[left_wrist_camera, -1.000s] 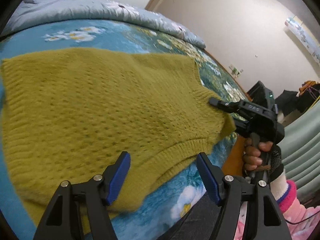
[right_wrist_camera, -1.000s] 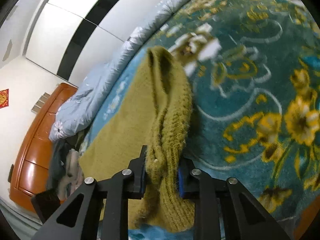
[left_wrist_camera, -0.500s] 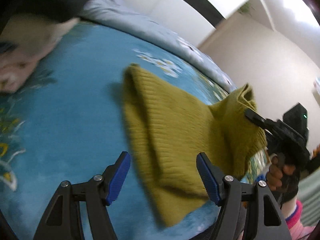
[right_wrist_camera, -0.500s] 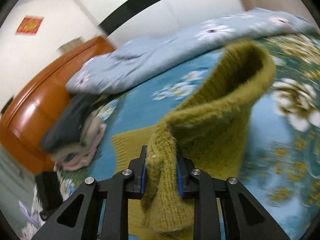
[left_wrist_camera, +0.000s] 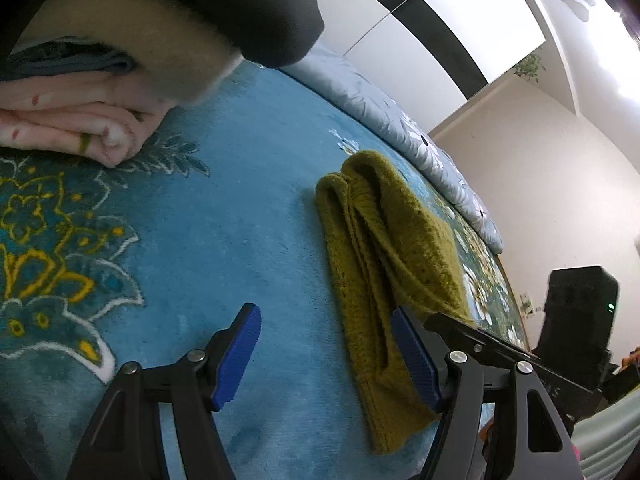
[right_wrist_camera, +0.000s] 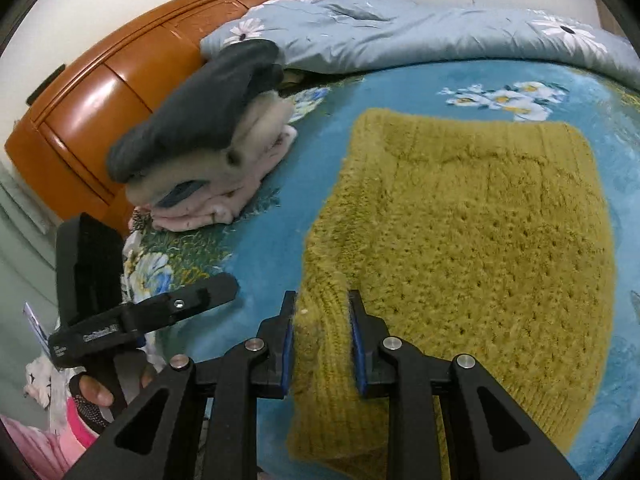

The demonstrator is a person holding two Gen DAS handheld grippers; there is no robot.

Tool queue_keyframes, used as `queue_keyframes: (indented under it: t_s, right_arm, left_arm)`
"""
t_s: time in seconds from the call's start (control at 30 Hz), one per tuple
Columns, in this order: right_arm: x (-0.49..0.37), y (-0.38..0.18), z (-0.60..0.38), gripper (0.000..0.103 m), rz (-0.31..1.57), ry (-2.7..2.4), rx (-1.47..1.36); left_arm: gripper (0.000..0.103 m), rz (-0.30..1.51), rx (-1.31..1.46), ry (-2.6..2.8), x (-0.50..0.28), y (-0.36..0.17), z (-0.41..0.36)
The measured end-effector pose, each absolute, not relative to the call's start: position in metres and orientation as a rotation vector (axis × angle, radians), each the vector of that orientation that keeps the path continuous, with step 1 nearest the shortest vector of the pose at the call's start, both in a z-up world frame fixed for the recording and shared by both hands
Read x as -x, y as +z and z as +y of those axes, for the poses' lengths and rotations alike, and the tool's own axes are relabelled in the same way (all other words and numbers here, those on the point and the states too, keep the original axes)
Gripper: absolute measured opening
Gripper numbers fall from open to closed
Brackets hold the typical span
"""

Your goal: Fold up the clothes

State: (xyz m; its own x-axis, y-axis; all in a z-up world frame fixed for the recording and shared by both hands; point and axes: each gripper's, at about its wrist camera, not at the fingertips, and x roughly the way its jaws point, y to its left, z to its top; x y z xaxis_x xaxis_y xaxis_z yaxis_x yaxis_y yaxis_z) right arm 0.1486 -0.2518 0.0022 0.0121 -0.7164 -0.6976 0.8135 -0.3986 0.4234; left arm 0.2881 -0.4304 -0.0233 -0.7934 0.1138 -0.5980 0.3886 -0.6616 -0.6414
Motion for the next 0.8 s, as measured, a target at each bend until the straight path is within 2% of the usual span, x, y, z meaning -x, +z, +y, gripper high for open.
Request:
queue_keyframes:
  t_s: [0.13, 0.27, 0.33, 0.4, 0.43, 0.63, 0.8]
  right_arm:
    - [-0.156, 0.002, -0.251, 0.025, 0.192, -1.666, -1.062]
    - [-0.156, -0.013, -0.252, 0.035, 0.175, -1.664, -1.1]
    - [-0.159, -0.015, -0.251, 0.044, 0.172, -1.651, -1.097]
    - [-0.164, -0.013, -0.25, 0.064, 0.196, -1.619, -1.079]
    - [-0.166, -0.011, -0.247, 0.066, 0.204, -1.606, -1.07]
    - [-0.156, 0.004, -0.196, 0.066, 0.116, -1.659, -1.038]
    - [-0.116, -0.003, -0.131, 0.066, -0.077, -1.848, -1.12]
  left_arm:
    - [0.072, 1.234, -0.925, -2.568, -0.283, -0.022, -0.43]
    - [0.072, 1.238, -0.944, -2.584, -0.277, -0.019, -0.42]
    - [0.072, 1.227, -0.949, -2.602, -0.271, -0.014, -0.415]
    - [0.072, 1.229, -0.944, -2.635, -0.265, -0.006, -0.41]
    - [0.072, 1.229, -0.941, -2.651, -0.263, -0.003, -0.408]
    - [0.075, 1.211, -0.993, -2.687, -0.241, 0.003, -0.395]
    - [0.075, 1.027, -1.152, -2.623, -0.224, -0.012, -0.378]
